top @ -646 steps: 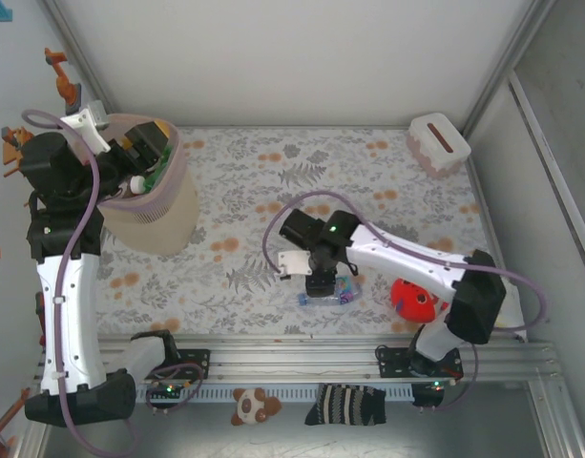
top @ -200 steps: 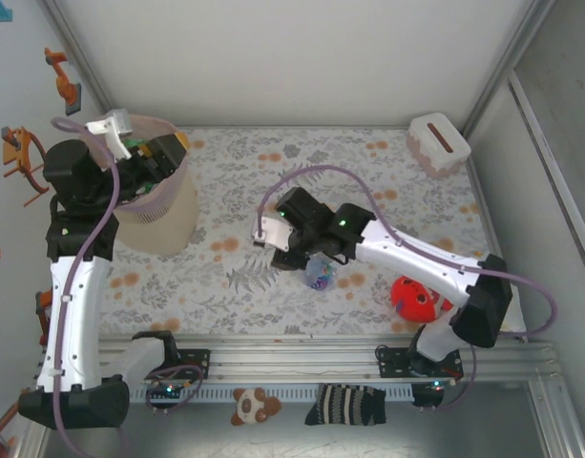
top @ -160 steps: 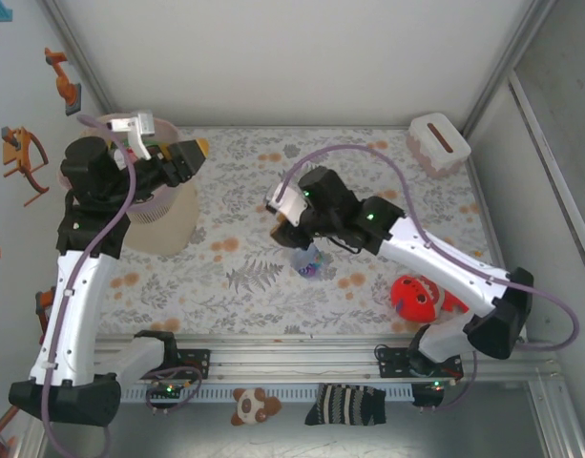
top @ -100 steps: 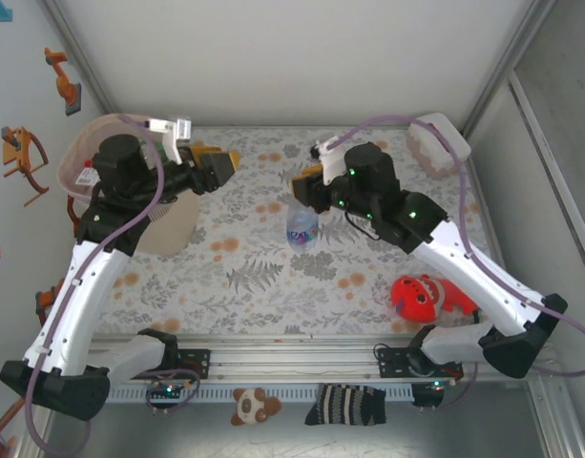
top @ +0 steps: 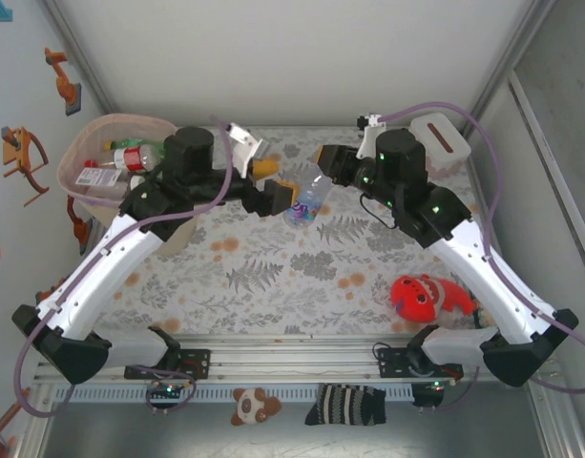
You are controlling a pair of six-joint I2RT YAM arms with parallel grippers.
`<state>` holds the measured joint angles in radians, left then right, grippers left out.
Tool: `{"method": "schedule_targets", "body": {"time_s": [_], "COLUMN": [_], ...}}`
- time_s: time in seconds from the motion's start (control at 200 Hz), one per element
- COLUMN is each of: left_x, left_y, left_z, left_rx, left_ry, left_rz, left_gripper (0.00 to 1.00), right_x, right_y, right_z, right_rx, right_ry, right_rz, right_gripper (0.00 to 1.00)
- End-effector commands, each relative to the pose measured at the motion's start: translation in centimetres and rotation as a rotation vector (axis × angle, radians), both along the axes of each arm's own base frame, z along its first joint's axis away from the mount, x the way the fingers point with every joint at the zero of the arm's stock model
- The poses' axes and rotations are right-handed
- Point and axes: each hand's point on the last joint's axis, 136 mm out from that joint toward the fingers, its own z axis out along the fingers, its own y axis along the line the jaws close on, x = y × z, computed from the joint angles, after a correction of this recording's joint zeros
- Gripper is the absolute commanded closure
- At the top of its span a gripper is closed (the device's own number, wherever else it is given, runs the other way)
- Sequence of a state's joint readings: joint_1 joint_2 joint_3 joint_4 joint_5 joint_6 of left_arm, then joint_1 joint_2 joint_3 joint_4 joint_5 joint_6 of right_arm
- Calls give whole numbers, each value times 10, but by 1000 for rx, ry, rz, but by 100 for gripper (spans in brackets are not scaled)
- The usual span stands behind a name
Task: Put the plastic bottles in the bin
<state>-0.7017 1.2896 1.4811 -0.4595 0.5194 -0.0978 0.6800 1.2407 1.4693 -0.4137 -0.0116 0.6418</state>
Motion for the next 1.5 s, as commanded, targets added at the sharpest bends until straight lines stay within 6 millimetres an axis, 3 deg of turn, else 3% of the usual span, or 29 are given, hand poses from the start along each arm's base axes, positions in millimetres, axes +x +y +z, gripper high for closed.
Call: {"method": "schedule_targets", "body": {"time_s": [0.0, 0.285, 0.486, 0.861, 1.087, 1.187, 1.357, 1.407, 1.497], "left_x": [-11, -17, -16, -16, -12, -8, 8, 15, 30], "left_y": [-6, -37, -50, -52, -52, -50, -42, -36, -20], "left_z": [-11, -37, -47, -44, -41, -39, -27, -23, -11], "left_rx": [104, 218, 270, 268, 265, 258, 214, 187, 124], "left_ry": [-42, -7, 7, -7, -17, -25, -24, -13, 13], "left_rz": [-64, -149, -181, -184, -169, -141, -48, -10, 72], "left_gripper": [8, 9, 23, 51, 58, 58, 58, 59, 60], "right_x": [-8, -12, -13, -14, -17, -21, -24, -25, -31], "right_y": [-8, -14, -17, -19, -19, -22, -49, -60, -79], "right_z": [31, 40, 39, 36, 39, 44, 52, 54, 59], "right_rx": [82, 78, 68, 42, 20, 1, -57, -75, -101], "right_ry": [-25, -47, -52, -63, -79, -97, -142, -163, -206], "right_rz": [-6, -9, -12, -14, 4, 12, -84, -129, -191], "right_gripper": [100, 100, 100, 100, 100, 61, 10, 3, 2]}}
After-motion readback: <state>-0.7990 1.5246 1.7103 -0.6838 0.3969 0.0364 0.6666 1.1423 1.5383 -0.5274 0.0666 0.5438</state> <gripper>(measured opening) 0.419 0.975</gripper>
